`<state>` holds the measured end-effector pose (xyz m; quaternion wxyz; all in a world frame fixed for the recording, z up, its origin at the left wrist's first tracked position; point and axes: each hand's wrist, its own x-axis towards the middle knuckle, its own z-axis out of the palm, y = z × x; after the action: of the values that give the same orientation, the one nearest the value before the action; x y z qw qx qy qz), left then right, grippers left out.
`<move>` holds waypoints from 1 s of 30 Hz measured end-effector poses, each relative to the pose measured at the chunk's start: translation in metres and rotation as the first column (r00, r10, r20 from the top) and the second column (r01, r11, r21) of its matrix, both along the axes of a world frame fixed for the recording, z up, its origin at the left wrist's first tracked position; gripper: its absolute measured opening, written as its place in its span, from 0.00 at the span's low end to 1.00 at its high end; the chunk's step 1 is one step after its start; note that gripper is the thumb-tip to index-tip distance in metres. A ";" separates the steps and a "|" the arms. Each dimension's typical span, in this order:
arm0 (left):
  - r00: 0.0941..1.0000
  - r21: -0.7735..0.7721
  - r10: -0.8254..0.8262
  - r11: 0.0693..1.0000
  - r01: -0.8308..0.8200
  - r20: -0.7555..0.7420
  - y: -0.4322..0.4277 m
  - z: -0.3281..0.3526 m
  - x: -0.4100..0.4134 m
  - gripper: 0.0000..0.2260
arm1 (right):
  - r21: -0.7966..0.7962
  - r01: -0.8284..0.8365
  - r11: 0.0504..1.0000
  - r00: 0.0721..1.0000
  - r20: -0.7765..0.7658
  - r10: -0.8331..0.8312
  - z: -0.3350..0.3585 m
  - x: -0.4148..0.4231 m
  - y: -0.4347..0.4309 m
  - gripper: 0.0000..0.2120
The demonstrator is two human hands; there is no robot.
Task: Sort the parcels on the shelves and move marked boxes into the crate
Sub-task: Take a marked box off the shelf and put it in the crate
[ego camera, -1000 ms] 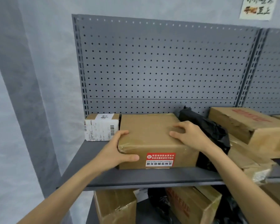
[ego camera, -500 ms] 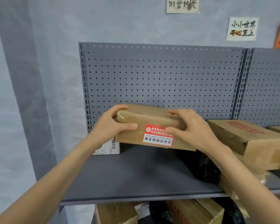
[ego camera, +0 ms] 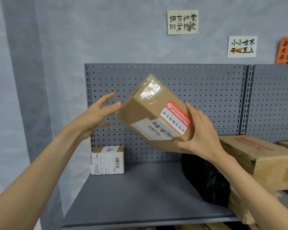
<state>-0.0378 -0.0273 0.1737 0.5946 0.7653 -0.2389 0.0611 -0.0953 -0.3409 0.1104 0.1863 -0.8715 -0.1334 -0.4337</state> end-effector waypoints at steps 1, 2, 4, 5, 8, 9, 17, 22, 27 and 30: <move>0.999 -0.049 0.011 0.999 -0.012 -0.030 0.005 -0.004 0.006 0.42 | 0.160 -0.088 0.983 0.995 -0.029 0.094 0.003 0.001 -0.004 0.55; 0.998 -0.090 0.030 0.995 -0.036 -0.063 0.008 -0.011 0.011 0.49 | 0.319 -0.173 0.932 0.981 -0.033 0.193 0.005 0.003 -0.006 0.55; 0.986 -0.149 0.081 0.984 -0.102 -0.142 0.007 -0.026 0.021 0.59 | 0.561 -0.314 0.766 0.928 0.009 0.373 0.005 0.009 -0.007 0.55; 0.979 -0.169 0.096 0.977 -0.127 -0.181 0.004 -0.035 0.025 0.61 | 0.641 -0.367 0.674 0.894 0.043 0.446 0.002 0.012 -0.006 0.54; 0.956 -0.256 0.030 0.961 -0.108 -0.290 -0.009 -0.064 0.031 0.60 | 0.798 -0.441 0.412 0.807 0.152 0.570 -0.011 0.022 0.006 0.48; 0.950 -0.300 -0.024 0.951 -0.074 -0.311 -0.014 -0.073 0.032 0.59 | 0.829 -0.444 0.339 0.786 0.179 0.592 -0.017 0.025 0.011 0.46; 0.962 -0.734 -0.110 0.670 -0.114 -0.251 -0.020 -0.094 0.052 0.22 | 0.909 -0.333 0.249 0.727 0.080 0.682 -0.056 0.036 0.042 0.52; 0.974 -0.546 0.116 0.812 -0.206 -0.195 0.020 -0.042 0.056 0.27 | 0.910 -0.234 0.342 0.738 -0.062 0.672 -0.024 0.038 -0.001 0.63; 0.976 -0.429 0.176 0.878 -0.213 -0.125 0.044 0.000 0.055 0.26 | 0.879 -0.210 0.429 0.712 -0.163 0.683 -0.005 0.046 -0.019 0.37; 0.976 -0.357 0.187 0.909 -0.216 -0.116 0.050 0.016 0.054 0.26 | 0.867 -0.253 0.429 0.636 -0.185 0.749 -0.003 0.050 -0.015 0.30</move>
<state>0.0164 0.0226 0.1900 0.7268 0.6627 -0.1193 0.1356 -0.0450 -0.3557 0.1078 0.6992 -0.6949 -0.1399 -0.0928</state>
